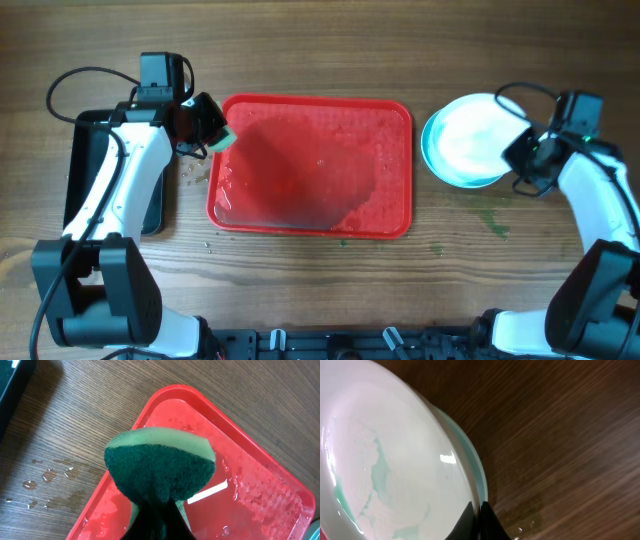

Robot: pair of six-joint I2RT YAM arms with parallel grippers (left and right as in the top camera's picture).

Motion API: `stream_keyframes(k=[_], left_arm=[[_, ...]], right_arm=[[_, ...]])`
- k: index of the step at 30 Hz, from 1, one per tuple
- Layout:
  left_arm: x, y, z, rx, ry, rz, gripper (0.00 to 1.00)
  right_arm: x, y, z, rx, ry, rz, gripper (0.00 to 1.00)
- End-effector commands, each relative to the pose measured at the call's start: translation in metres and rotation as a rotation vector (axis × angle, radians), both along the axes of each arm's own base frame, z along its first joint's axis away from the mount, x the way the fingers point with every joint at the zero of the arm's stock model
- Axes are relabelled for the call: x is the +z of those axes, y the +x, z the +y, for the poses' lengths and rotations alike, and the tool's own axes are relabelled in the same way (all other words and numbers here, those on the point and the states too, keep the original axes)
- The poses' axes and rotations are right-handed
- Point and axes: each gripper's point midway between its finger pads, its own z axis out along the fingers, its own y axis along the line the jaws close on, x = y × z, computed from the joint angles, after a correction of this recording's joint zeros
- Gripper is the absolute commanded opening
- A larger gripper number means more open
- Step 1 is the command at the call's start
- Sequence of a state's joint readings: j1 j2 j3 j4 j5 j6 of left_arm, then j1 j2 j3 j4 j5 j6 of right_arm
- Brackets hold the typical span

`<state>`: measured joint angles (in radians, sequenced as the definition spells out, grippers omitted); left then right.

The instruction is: Clean dirty plates on tray and stack at the side

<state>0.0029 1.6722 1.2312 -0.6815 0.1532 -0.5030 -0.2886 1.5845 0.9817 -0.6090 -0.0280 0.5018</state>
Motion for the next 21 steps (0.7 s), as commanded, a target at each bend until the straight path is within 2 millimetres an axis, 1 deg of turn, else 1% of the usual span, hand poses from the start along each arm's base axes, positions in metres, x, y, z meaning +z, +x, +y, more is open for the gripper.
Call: stream_keyframes(k=[1,2,3,4,5,8,9,10,12,13,14,16,19,20,21], left_arm=[[-0.008,-0.002,0.008,0.019,0.043,0.016,0.04],[-0.008,-0.001,0.014,0.033,0.071,0.016,0.04],[-0.009,-0.001,0.02,0.028,0.111,0.014,0.04],[-0.008,0.0,0.021,0.001,0.133,0.006,0.04],[-0.004,0.001,0.022,-0.029,0.15,-0.009,0.04],[0.016,0.001,0.032,-0.059,0.181,-0.051,0.04],[0.029,-0.003,0.046,-0.055,0.205,-0.071,0.04],[0.034,-0.011,0.062,-0.035,0.234,-0.063,0.04],[0.031,-0.031,0.095,0.032,0.291,0.014,0.04],[0.027,-0.042,0.11,0.07,0.315,0.059,0.04],[0.021,-0.057,0.131,0.123,0.343,0.123,0.04],[0.015,-0.073,0.157,0.196,0.351,0.181,0.04],[0.009,-0.086,0.186,0.295,0.327,0.21,0.04],[0.008,-0.088,0.192,0.323,0.318,0.213,0.04],[0.007,-0.091,0.197,0.361,0.305,0.216,0.07]], right_arm=[[-0.024,-0.015,0.015,0.029,0.035,0.029,0.04],[-0.028,-0.02,0.016,0.03,0.038,0.042,0.11],[-0.029,-0.021,0.017,0.04,0.04,0.048,0.34],[-0.029,-0.02,0.019,0.062,0.045,0.042,0.47],[-0.027,-0.017,0.023,0.076,0.067,0.028,0.56],[-0.013,-0.006,0.034,0.143,0.118,-0.007,0.7],[0.004,0.002,0.042,0.211,0.154,-0.034,0.8],[0.015,0.007,0.045,0.237,0.163,-0.045,0.86],[0.035,0.014,0.044,0.252,0.161,-0.057,0.91],[0.042,0.017,0.044,0.253,0.158,-0.064,0.92],[0.049,0.02,0.043,0.254,0.156,-0.071,0.93],[0.051,0.021,0.043,0.259,0.151,-0.077,0.94],[0.05,0.018,0.044,0.274,0.151,-0.061,0.94],[0.049,0.017,0.044,0.274,0.152,-0.057,0.95],[0.049,0.016,0.044,0.274,0.152,-0.057,0.94]])
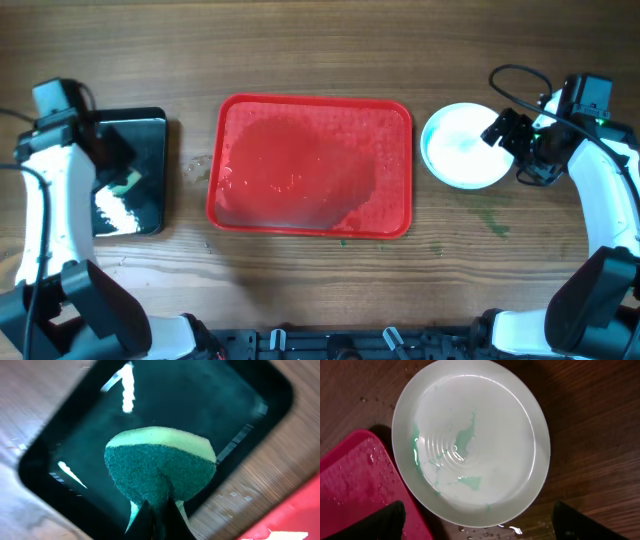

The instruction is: Clean dirty plates on tray and stack at the side

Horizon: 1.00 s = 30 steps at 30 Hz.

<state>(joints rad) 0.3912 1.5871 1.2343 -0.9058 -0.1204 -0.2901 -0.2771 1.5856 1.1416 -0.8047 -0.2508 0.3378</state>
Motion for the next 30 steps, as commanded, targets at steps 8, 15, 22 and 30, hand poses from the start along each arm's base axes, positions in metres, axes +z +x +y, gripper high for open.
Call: stream_keyframes(k=[8,15,22,30], left_arm=[[-0.003,-0.008,0.025,0.1,0.008,0.005,1.0],[-0.003,-0.004,0.02,0.124,-0.033,-0.026,1.0],[-0.003,-0.004,0.02,0.124,-0.033,-0.026,1.0],[-0.003,-0.004,0.02,0.124,-0.033,-0.026,1.0]], right_arm=[[0.008,0.002,0.005,0.041,0.002,-0.023,0.94],[0.06,-0.01,0.062,0.369,-0.103,-0.078,0.91],[0.158,-0.036,0.109,0.241,0.002,-0.272,1.0],[0.181,-0.03,0.1,0.327,-0.132,-0.404,1.0]])
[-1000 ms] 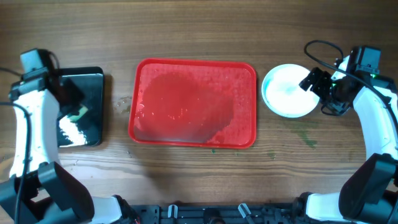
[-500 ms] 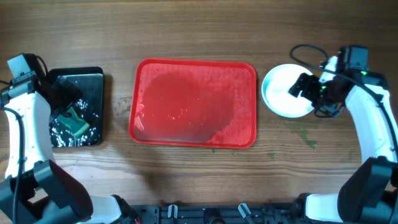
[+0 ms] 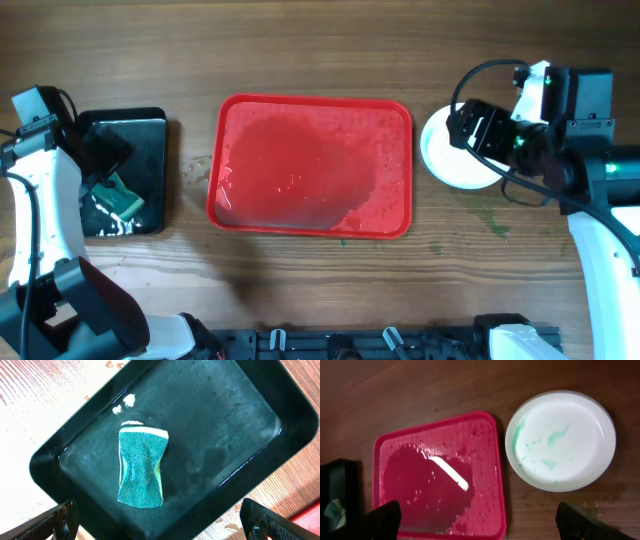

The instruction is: Clean dirty plates on tray and stack at the side

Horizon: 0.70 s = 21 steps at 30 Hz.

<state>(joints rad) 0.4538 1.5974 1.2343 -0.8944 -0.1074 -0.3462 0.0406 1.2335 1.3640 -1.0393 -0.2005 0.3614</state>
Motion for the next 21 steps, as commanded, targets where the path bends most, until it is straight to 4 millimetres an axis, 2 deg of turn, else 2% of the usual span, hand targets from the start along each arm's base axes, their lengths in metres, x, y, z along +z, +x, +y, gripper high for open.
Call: stream_keyframes(k=[1,4,6,8,10,12,18,21], left_arm=[[-0.001,0.003,0.001,0.012,-0.009,-0.007,1.0],[-0.001,0.003,0.001,0.012,-0.009,-0.007,1.0],[-0.001,0.003,0.001,0.012,-0.009,-0.007,1.0],[-0.001,0.003,0.001,0.012,-0.009,-0.007,1.0],[-0.001,0.003,0.001,0.012,-0.009,-0.007,1.0],[-0.001,0.003,0.001,0.012,-0.009,-0.007,1.0],[-0.001,0.003,0.001,0.013,-0.009,-0.007,1.0],[-0.001,0.003,0.001,0.013,-0.009,-0.007,1.0]], right_arm=[[0.026,-0.005,-0.001,0.077,-0.079,-0.121,1.0],[0.053,-0.008,0.002,0.165,-0.158,-0.28,1.0],[0.072,-0.006,0.001,0.176,-0.2,-0.466,1.0],[0.076,-0.019,-0.001,0.179,-0.24,-0.629,1.0],[0.06,-0.033,-0.001,0.176,-0.254,-0.714,1.0],[0.029,-0.046,-0.001,0.169,-0.243,-0.765,1.0],[-0.037,-0.066,0.0,0.089,-0.118,-0.923,1.0],[-0.06,-0.074,0.0,0.087,-0.118,-0.952,1.0]])
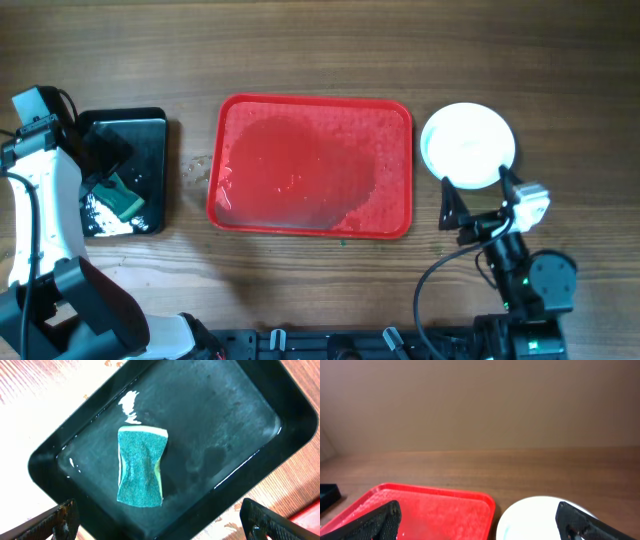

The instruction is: Clean dirty plates on tray and stack at the side

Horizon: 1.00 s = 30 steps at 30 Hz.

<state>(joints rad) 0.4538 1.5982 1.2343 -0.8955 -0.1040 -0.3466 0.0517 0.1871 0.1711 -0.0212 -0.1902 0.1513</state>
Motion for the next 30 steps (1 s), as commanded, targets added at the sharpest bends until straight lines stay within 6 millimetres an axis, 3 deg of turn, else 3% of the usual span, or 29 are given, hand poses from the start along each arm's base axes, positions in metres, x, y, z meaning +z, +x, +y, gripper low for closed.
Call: stream_keyframes(k=[1,8,28,30], left_arm=[[0.0,0.003,0.002,0.014,-0.005,-0.007,1.0],[0.0,0.003,0.002,0.014,-0.005,-0.007,1.0],[0.0,0.003,0.002,0.014,-0.003,-0.007,1.0],[0.014,0.001,0.002,-0.018,0.031,-0.029,1.0]], right_arm=[[-0.011,-0.008,0.001,0.009,0.035,-0.051,1.0],[-0.031,-0.006,0.001,0.008,0.065,-0.039,1.0],[-0.032,-0.005,0.001,0.008,0.061,-0.031,1.0],[-0.032,-0.005,0.001,0.008,0.061,-0.031,1.0]])
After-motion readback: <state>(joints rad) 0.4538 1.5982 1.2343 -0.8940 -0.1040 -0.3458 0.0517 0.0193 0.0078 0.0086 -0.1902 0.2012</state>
